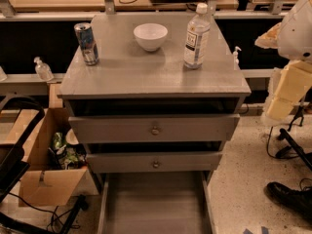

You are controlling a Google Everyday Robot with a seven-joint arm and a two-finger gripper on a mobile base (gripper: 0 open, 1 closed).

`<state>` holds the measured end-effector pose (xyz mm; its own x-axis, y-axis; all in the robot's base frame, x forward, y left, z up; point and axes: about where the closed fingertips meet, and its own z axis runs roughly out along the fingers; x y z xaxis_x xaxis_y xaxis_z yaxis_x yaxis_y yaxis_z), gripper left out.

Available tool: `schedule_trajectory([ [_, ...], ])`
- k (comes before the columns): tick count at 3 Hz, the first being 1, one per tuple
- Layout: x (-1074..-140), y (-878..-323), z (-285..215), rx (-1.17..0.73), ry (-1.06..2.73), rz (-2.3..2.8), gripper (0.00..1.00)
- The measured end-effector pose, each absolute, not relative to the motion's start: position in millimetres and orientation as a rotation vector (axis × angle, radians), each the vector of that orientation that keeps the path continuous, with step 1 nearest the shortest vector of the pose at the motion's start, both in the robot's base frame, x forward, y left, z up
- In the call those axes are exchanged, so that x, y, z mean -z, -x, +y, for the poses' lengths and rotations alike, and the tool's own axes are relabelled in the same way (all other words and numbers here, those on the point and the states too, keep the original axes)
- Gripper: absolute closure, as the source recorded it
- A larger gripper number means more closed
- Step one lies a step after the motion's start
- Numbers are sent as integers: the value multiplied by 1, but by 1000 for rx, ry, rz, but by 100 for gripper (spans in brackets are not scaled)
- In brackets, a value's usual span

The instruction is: Place blue plastic bottle into bottom drawer

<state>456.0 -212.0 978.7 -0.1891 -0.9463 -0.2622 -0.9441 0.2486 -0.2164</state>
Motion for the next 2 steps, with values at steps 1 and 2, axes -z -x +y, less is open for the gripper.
schedule_trajectory([
  [1, -979, -456, -212, 9, 1739, 2188, 0],
  [2, -983, -481, -214, 3, 1710, 2170, 0],
])
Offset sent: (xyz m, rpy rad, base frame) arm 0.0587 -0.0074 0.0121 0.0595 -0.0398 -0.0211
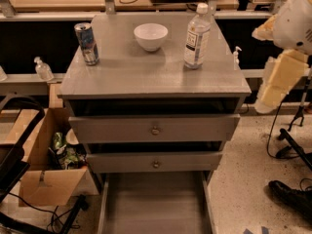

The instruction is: Place blue plastic bottle into bottom drawer

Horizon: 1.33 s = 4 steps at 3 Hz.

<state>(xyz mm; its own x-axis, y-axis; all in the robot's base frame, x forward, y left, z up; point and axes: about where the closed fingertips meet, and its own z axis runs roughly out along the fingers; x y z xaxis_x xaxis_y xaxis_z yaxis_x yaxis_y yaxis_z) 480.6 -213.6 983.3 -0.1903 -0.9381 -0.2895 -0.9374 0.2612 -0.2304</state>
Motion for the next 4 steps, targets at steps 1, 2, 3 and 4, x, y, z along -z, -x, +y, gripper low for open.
schedule_trajectory([
  [1, -994, -513, -223, -34, 1587, 2147, 0],
  [2, -996, -533, -230, -124, 1410, 2085, 0],
  [3, -989, -543, -239, -236, 1223, 1966, 0],
  [4, -985, -553, -243, -315, 1061, 1823, 0],
])
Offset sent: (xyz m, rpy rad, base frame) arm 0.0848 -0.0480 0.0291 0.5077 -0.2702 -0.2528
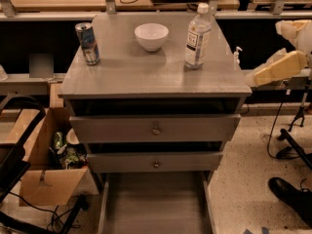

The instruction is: Place blue plastic bottle into bottom drawer

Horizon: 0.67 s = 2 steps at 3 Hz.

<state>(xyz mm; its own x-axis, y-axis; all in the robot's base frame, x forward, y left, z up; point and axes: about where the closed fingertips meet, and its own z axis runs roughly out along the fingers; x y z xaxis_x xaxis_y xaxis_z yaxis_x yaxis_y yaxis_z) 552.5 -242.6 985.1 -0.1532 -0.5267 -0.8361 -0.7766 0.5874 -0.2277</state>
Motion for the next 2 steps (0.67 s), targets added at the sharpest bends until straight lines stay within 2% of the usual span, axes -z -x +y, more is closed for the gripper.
schedule_trajectory([
  [2, -997, -566, -244, -298, 991, 1784, 0],
])
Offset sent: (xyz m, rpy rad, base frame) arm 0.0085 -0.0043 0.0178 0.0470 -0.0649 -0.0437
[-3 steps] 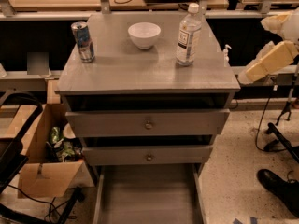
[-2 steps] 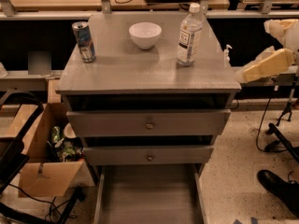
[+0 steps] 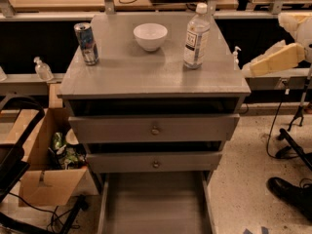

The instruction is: Place blue plastic bottle into bottom drawer

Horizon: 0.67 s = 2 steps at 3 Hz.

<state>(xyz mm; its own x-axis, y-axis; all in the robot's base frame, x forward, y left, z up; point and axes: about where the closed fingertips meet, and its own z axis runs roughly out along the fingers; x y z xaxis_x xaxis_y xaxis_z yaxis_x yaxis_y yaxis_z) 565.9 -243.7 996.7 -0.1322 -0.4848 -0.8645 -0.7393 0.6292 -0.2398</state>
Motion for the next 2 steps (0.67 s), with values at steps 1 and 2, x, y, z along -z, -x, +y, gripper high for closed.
schedule_trajectory([
  [1, -981, -595, -241, -302, 931, 1807, 0],
  [2, -968, -641, -252, -282, 829, 1799, 0],
])
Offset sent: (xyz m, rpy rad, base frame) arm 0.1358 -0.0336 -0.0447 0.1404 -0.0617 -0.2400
